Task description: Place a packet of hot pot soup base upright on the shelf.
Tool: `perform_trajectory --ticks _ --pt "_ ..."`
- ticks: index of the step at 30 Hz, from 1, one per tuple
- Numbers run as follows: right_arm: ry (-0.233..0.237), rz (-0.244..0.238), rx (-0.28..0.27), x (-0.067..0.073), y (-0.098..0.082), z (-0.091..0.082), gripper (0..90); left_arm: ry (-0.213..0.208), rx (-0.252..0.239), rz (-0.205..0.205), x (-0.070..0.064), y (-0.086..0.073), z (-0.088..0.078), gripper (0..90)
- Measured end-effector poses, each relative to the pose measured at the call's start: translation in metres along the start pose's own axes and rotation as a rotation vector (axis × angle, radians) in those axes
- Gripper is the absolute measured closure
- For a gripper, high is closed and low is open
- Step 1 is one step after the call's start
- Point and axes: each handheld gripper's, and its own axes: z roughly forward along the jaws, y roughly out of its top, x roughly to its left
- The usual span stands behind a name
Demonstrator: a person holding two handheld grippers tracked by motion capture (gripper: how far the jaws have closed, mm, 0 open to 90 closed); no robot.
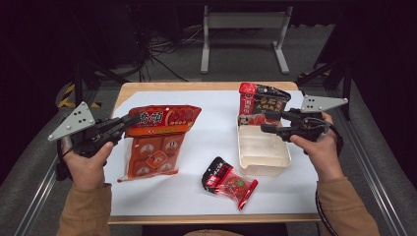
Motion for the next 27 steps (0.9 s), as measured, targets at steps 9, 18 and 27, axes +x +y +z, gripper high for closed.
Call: perform_trajectory --ticks 9,18,27 --pt "0.025 -0.007 -0.010 0.004 0.007 0.023 45.4 -0.017 -0.008 0.004 -0.002 0.003 0.005 90.0" --pt "0.086 -0.013 -0.035 0.013 0.013 0.060 34.6 -0.044 -0.031 0.005 -0.005 0.010 0.013 90.0" --pt "0.147 0.013 -0.065 0.019 0.012 0.091 31.3 -0.090 -0.057 0.005 -0.012 0.015 0.024 90.0"
